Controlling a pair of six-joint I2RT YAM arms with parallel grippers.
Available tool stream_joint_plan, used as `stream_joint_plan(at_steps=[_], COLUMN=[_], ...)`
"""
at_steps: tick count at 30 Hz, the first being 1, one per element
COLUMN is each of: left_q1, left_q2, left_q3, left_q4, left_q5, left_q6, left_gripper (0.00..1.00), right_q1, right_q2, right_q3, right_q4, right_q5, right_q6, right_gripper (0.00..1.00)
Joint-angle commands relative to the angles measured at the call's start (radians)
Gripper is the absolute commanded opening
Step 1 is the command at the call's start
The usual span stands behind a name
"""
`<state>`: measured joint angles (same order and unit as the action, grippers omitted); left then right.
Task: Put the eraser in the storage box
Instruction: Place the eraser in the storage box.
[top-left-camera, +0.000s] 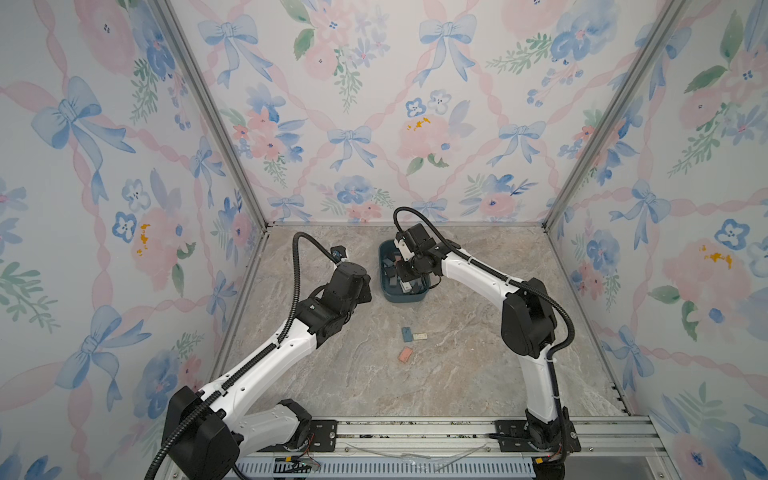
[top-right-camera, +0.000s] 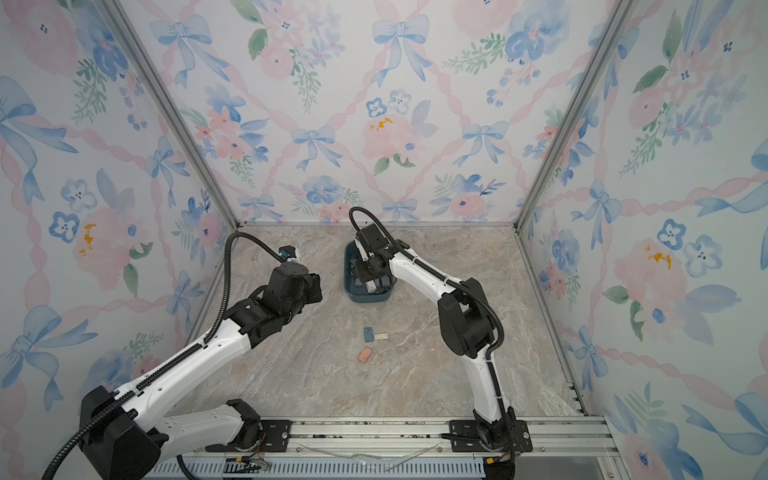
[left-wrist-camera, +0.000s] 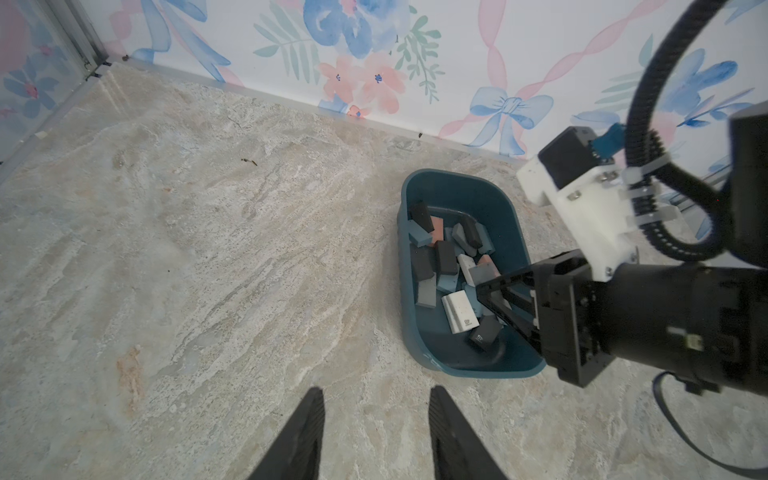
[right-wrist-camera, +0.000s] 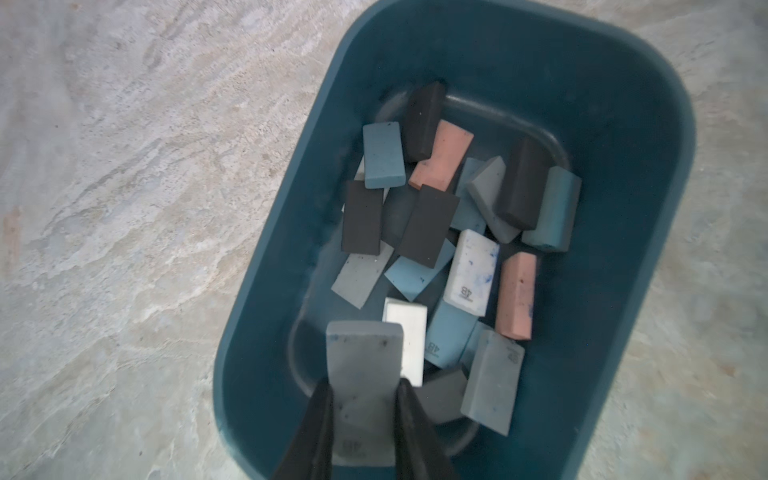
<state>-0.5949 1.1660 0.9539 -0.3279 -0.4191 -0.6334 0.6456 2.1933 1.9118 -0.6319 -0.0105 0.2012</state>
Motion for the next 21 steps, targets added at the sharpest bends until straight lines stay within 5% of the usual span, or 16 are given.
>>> stream_joint_plan(at_steps=[1, 21], left_q1=[0.010, 0.018], left_q2=[0.007, 0.019], left_q3=[-0.013, -0.025], left_q4=[0.018, 0.018], left_q5=[0.008, 0.034], left_q6=[-0.018, -0.028], left_gripper=[0.44, 0.43], right_q1=[-0.012, -0.017], right_q2=[0.067, 0.354], right_q3=[0.089, 0.453], right_q4=[-0.047, -0.204], right_q5=[0.003, 0.059], right_q6=[0.033, 0.049], right_gripper=[0.24, 0.34])
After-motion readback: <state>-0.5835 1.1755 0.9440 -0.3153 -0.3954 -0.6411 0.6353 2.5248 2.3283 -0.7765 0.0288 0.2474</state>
